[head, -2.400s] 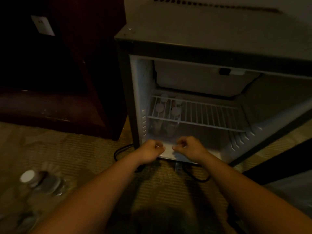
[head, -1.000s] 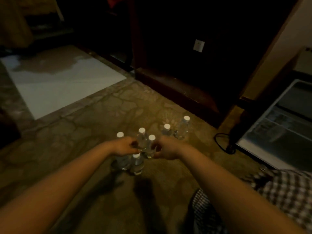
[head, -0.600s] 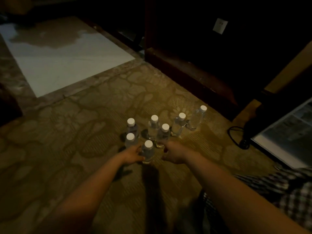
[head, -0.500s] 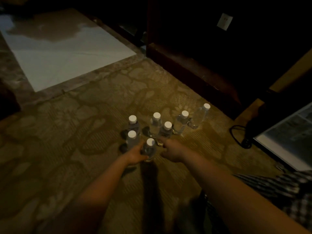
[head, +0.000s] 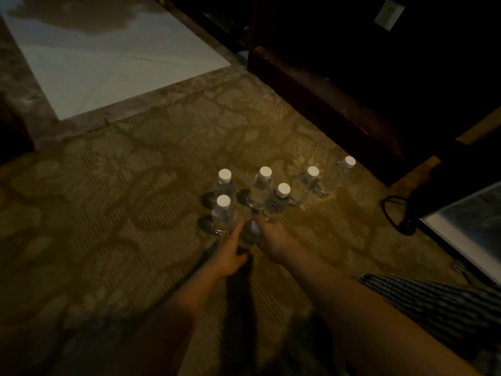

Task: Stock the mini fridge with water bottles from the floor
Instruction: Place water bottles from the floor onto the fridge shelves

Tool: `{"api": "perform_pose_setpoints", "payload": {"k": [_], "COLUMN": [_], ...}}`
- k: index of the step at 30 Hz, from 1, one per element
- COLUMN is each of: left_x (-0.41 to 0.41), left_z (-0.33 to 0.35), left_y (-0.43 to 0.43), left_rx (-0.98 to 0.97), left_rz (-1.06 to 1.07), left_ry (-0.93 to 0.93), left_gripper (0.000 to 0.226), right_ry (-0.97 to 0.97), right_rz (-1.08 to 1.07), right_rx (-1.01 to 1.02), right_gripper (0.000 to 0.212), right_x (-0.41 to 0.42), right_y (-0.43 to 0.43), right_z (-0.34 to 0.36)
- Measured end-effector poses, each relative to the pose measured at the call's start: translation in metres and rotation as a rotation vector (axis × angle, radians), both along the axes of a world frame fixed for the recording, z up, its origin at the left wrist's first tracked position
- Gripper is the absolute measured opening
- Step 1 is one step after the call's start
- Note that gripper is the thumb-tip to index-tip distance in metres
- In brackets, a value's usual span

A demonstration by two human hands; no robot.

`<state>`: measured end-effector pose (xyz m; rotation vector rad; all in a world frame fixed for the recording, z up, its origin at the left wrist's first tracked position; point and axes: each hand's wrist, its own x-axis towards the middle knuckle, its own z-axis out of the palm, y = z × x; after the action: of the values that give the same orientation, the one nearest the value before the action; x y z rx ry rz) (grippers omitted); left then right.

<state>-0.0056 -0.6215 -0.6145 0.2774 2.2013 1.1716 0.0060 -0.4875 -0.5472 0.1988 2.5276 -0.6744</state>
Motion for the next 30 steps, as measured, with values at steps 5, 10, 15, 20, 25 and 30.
{"api": "perform_pose_setpoints", "payload": {"k": [5, 10, 15, 20, 25, 30], "left_x": [0.007, 0.003, -0.002, -0.015, -0.023, -0.021], "left_z": [-0.01, -0.004, 0.009, 0.039, 0.07, 0.111], "left_y": [-0.002, 0.008, 0.03, 0.063, 0.087, 0.126], "left_rx": [0.002, 0.052, 0.086, 0.046, 0.09, 0.17], "left_rz": [-0.005, -0.015, -0.077, -0.12, -0.182, -0.156], "left_ry": [-0.064, -0.068, -0.084, -0.023, 0.015, 0.1], "left_gripper": [0.084, 0.075, 0.06, 0.079, 0.076, 0.063], "right_ry": [-0.004, -0.004, -0.016, 0.035, 0.07, 0.176], "right_rz": [0.02, 0.06, 0.055, 0.106, 0.124, 0.098], "right_rx": [0.051, -0.004, -0.062, 0.016, 0.116, 0.177], "right_gripper": [0.036, 0.04, 0.009, 0.032, 0.031, 0.032], "right_x": [0.005, 0.004, -0.002, -0.006, -0.009, 0.001], "right_y": [0.005, 0.02, 0.04, 0.061, 0.085, 0.126], "right_z": [0.002, 0.007, 0.028, 0.063, 0.11, 0.164]}}
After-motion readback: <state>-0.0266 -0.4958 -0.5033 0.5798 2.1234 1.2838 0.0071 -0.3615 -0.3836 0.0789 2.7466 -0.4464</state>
